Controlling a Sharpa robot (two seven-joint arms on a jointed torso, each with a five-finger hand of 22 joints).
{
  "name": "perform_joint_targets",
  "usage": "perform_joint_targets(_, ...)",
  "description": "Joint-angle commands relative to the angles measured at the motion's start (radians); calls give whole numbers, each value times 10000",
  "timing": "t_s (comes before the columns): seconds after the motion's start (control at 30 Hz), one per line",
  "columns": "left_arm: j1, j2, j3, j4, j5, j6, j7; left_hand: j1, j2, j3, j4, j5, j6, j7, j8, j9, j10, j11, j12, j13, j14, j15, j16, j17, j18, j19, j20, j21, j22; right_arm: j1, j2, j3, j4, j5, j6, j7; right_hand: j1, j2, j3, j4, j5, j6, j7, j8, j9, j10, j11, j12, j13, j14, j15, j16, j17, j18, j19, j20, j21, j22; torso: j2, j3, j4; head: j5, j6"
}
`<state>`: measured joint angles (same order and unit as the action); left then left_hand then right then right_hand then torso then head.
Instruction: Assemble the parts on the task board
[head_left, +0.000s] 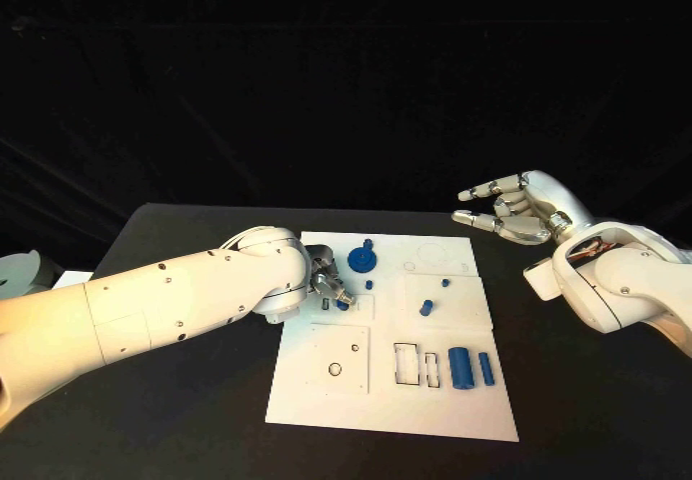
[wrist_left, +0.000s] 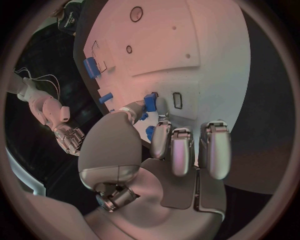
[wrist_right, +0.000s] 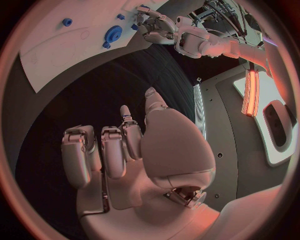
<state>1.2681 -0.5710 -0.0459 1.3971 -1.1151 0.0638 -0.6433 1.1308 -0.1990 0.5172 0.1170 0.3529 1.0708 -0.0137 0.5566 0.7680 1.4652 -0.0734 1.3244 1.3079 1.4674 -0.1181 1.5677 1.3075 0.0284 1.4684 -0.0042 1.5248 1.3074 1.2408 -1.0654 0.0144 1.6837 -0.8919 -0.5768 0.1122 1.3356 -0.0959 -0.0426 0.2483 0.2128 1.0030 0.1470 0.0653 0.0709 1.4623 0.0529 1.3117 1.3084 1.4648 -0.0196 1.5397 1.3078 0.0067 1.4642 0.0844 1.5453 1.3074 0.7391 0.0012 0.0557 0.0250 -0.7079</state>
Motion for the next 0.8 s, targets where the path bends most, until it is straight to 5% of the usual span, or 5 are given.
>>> perform_joint_targets(0.03, -103, -30, -84, 19, -21, 604, -139, 483, 166, 515, -564, 191, -36, 12, -7, 36, 135, -28, 46, 108, 1034, -27, 31, 2633, -115, 690, -44, 56, 1962, -2, 6, 1, 9, -87, 122, 16, -99, 27, -68, -17, 68, -14, -48, 15, 17, 39, 35, -30, 1332, 905, 29, -61, 1966, 67, 767, 51, -62, 2115, -1, 1, 8, 9, -14)
perform_joint_targets(0.8, -67, 149, -85, -232, -135, 933, -210, 131, 215, 304, -448, 203, 16, 38, 26, 99, 156, 15, 6, 101, 1034, 25, 31, 2633, -112, 682, 2, 42, 1954, -2, 20, 1, 40, -51, 122, 63, -124, 33, -96, 0, 86, -12, -49, 15, 17, 36, 34, -40, 1326, 902, 28, -69, 1952, 70, 760, 50, -70, 2103, 7, -3, -10, 55, -7)
